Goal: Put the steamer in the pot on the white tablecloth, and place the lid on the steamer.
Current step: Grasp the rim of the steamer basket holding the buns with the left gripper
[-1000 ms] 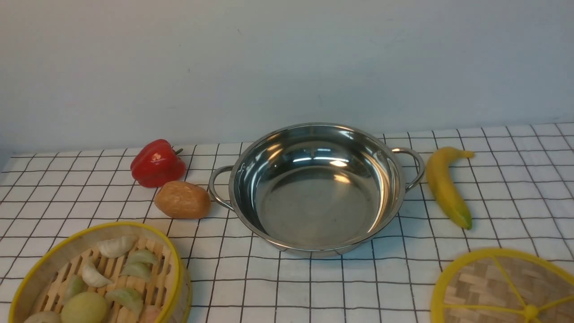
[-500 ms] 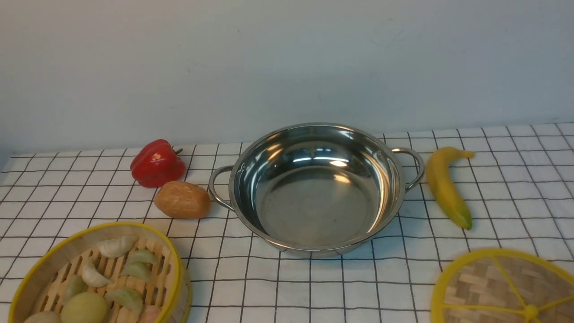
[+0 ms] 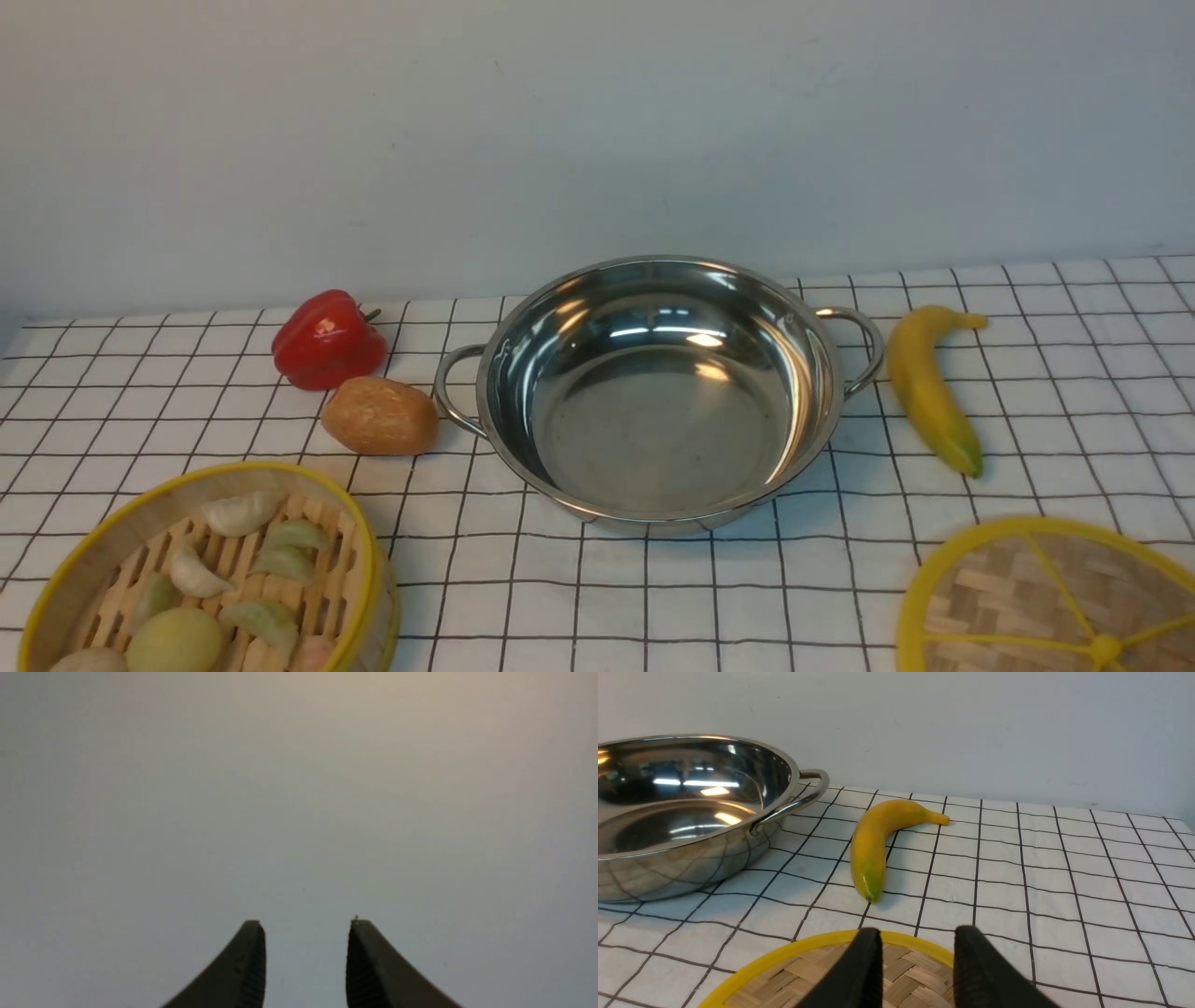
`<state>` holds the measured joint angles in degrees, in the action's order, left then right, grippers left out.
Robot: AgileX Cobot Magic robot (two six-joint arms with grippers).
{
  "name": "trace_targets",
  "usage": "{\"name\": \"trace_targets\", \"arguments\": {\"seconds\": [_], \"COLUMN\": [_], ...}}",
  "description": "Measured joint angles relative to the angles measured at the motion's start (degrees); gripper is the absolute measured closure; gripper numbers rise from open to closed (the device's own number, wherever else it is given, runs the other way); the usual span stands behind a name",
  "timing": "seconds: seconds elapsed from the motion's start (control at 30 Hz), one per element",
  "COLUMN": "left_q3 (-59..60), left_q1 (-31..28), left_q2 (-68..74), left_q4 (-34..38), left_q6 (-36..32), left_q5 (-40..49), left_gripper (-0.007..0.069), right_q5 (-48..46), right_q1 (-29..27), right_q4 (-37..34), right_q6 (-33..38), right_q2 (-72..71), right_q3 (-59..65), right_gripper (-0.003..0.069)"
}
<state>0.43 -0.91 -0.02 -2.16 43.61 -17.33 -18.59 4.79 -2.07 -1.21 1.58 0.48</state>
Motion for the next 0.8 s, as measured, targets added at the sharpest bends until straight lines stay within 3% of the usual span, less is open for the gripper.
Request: {"name": "trace_targets", "arguments": {"seconds": [0.13, 0.17, 0.23, 0.3, 0.33, 0.4, 0.47, 0.6, 0.67, 0.8], "left_q3": [0.0, 0.0, -0.47, -1.55, -5.09, -9.37, -14.9, -28.93, -34.01, -40.93], "left_q1": [0.0, 0.0, 0.0, 0.0, 0.0, 0.0, 0.0, 0.0, -0.26, -0.45], "left_q2": [0.0, 0.0, 0.22, 0.9, 2.81, 5.54, 9.43, 20.12, 25.88, 35.66], "left_q4": [-20.69, -22.33, -32.71, -36.4, -43.53, -49.88, -60.59, -87.79, -93.05, -96.86], "left_q6": [18.43, 19.36, 32.5, 36.56, 42.91, 48.4, 54.96, 78.35, 86.03, 92.35], "left_q5": [2.47, 2.47, 2.25, 2.19, 1.87, 0.85, -1.05, -12.37, -21.39, -39.76], "left_gripper": [0.0382, 0.0382, 0.0382, 0.0382, 0.0382, 0.0382, 0.0382, 0.0382, 0.0382, 0.0382], "right_q5": [0.0, 0.0, 0.0, 0.0, 0.0, 0.0, 0.0, 0.0, 0.0, 0.0], "right_q1": [0.0, 0.0, 0.0, 0.0, 0.0, 0.0, 0.0, 0.0, 0.0, 0.0], "right_q4": [0.0, 0.0, 0.0, 0.0, 0.0, 0.0, 0.0, 0.0, 0.0, 0.0], "right_q6": [0.0, 0.0, 0.0, 0.0, 0.0, 0.0, 0.0, 0.0, 0.0, 0.0], "right_q2": [0.0, 0.0, 0.0, 0.0, 0.0, 0.0, 0.0, 0.0, 0.0, 0.0], "right_q3": [0.0, 0.0, 0.0, 0.0, 0.0, 0.0, 0.0, 0.0, 0.0, 0.0], "right_gripper": [0.0416, 0.0416, 0.0416, 0.0416, 0.0416, 0.0416, 0.0416, 0.0416, 0.0416, 0.0416]}}
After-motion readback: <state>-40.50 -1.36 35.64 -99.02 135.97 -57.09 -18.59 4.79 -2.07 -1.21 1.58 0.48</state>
